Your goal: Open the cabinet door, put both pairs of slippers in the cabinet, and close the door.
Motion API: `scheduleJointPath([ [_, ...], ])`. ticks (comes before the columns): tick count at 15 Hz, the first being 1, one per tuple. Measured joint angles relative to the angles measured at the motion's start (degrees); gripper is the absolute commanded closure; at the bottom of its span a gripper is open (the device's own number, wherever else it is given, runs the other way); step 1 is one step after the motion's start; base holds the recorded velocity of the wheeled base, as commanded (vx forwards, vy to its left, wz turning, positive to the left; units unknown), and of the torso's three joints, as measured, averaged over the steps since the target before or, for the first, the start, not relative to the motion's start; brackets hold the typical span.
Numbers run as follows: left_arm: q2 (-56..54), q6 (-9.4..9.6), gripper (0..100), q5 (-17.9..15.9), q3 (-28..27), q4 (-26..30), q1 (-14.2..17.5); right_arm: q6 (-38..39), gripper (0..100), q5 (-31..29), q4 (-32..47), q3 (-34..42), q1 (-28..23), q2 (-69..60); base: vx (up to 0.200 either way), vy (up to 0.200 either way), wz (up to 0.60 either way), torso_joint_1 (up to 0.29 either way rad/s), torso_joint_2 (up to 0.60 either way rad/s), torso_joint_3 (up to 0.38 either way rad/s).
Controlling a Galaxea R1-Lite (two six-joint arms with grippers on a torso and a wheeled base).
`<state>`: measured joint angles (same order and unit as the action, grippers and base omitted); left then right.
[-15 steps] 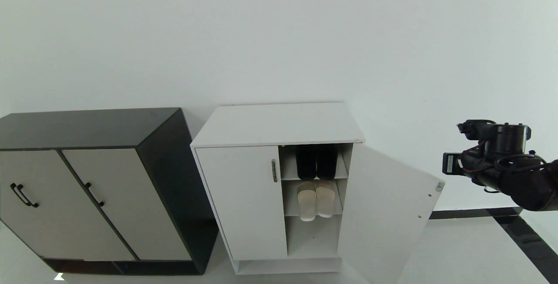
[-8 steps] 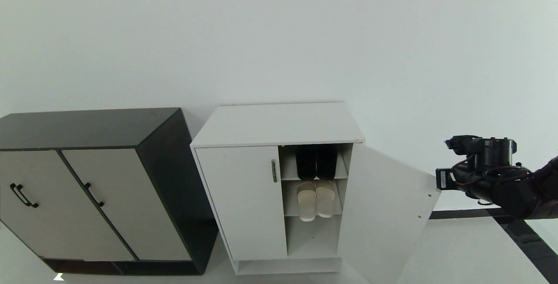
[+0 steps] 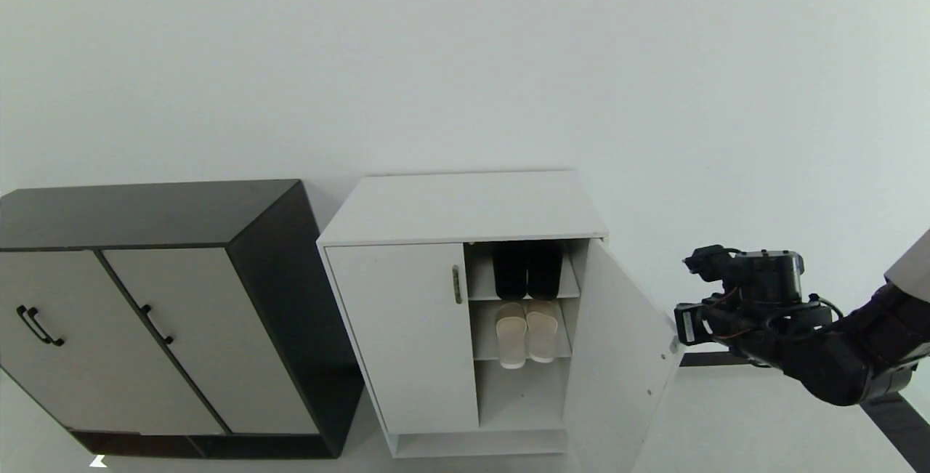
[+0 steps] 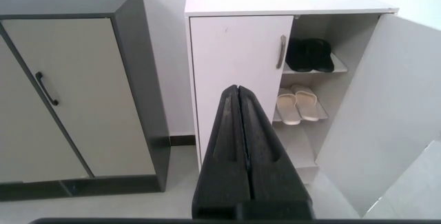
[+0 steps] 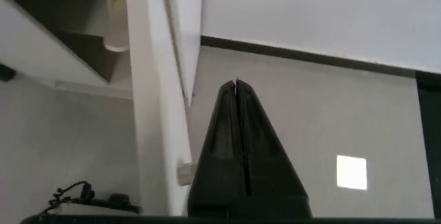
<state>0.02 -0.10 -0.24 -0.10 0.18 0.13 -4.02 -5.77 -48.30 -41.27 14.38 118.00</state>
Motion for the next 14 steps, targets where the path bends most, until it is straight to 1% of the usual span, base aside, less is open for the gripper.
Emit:
scheduleJointPath([
  [2,0.0,0.0,100,0.0,0.0,0.0,0.0,0.4,100,-0.1,-1.0,2.6,5.3,-2.5,0.0,0.0,0.0,0.0,0.0,0.0],
  [4,0.0,0.05,100,0.0,0.0,0.0,0.0,1.0,100,0.0,-1.1,4.8,9.2,-5.3,0.0,0.0,0.0,0.0,0.0,0.0],
  [6,0.0,0.02,100,0.0,0.0,0.0,0.0,1.5,100,0.2,-1.4,6.2,11.7,-7.4,0.0,0.0,0.0,0.0,0.0,0.0],
  [8,0.0,0.0,100,0.0,0.0,0.0,0.0,4.5,100,0.6,-5.2,7.0,14.5,-8.8,0.0,0.0,0.0,0.0,0.0,0.0],
  [11,0.0,0.02,100,0.0,0.0,0.0,0.0,5.9,100,5.4,-10.5,8.6,15.4,-7.9,0.0,0.0,0.0,0.0,0.0,0.0],
  [13,0.0,0.02,100,0.0,0.0,0.0,0.0,6.1,100,7.2,-14.3,9.7,15.4,-6.2,0.0,0.0,0.0,0.0,0.0,0.0],
  [14,0.0,0.0,100,0.0,0.0,0.0,0.0,6.1,100,8.2,-18.2,10.6,15.5,-4.9,0.0,0.0,0.0,0.0,0.0,0.0],
])
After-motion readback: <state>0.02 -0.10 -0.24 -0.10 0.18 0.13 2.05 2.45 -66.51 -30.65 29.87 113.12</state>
